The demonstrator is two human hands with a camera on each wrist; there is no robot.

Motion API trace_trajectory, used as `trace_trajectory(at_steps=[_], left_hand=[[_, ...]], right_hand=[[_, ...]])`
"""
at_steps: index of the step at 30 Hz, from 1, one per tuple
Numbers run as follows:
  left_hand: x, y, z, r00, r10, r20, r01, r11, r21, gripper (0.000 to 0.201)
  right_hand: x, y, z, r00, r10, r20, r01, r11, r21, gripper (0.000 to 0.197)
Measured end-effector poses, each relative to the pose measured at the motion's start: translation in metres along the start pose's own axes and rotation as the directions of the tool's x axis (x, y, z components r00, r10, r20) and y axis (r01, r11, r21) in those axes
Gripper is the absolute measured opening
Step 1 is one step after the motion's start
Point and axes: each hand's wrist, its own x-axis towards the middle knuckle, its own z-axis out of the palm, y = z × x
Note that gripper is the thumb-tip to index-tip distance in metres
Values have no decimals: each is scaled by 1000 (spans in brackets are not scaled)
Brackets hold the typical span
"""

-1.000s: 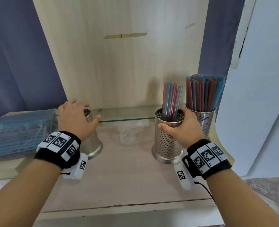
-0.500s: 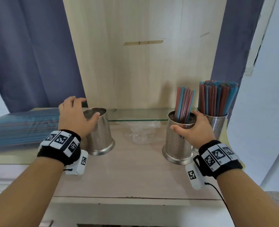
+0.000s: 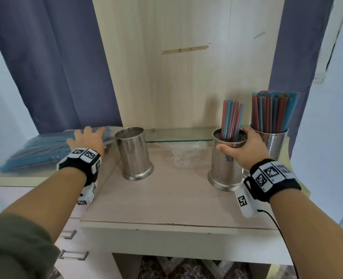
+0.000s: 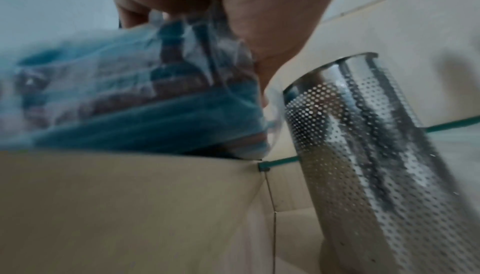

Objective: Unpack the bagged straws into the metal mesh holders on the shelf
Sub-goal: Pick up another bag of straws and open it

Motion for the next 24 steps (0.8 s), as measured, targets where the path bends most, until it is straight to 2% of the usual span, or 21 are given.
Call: trace_trajectory(at_steps=[2, 5, 8, 10, 12, 13, 16, 18, 20, 22, 23, 24], left_hand=[[5, -5, -7, 999, -17, -41, 16, 1000, -11, 50], [9, -12, -24, 987, -33, -157, 16, 994, -109, 39], [12, -17, -54, 938, -81, -336, -29, 950, -310, 30], [10, -17, -79, 892, -87, -444, -113, 907, -406, 27], [2, -13, -103, 818, -63, -572, -269, 837, -476, 26], [-4, -9, -114, 763, -47, -645, -360, 798, -484, 26], [-25, 9, -143, 561, -33, -827, -582, 694, -423, 22], [-39, 23, -162, 429, -88, -899, -681, 622, -386, 18], [-50, 34, -180, 340, -167, -925, -753, 542, -374, 21], [-60, 45, -194, 300, -207, -931, -796, 483, -364, 30], [-64, 51, -199, 314, -212, -925, -807, 454, -378, 32], [-66, 56, -201, 350, -216, -911, -810, 419, -411, 31]], right_hand=[[1, 0, 0, 1000, 3, 10, -3, 1000, 15, 107], [1, 1, 0, 1000, 15, 26, -16, 999, 38, 118], [-1, 1, 1, 1000, 19, 14, -20, 999, 47, 118], [-1, 2, 2, 1000, 15, 7, -15, 999, 37, 114], [1, 3, 4, 1000, 13, 7, -13, 999, 37, 111], [1, 3, 4, 1000, 12, 5, -12, 999, 42, 110], [1, 2, 4, 1000, 17, 1, -17, 999, 52, 115], [2, 2, 4, 1000, 25, 11, -26, 998, 59, 117], [2, 3, 4, 999, 31, 19, -32, 997, 67, 120], [2, 4, 4, 999, 33, 28, -34, 998, 60, 123], [1, 3, 3, 999, 29, 29, -30, 998, 55, 123], [1, 3, 2, 999, 24, 30, -25, 999, 48, 121]])
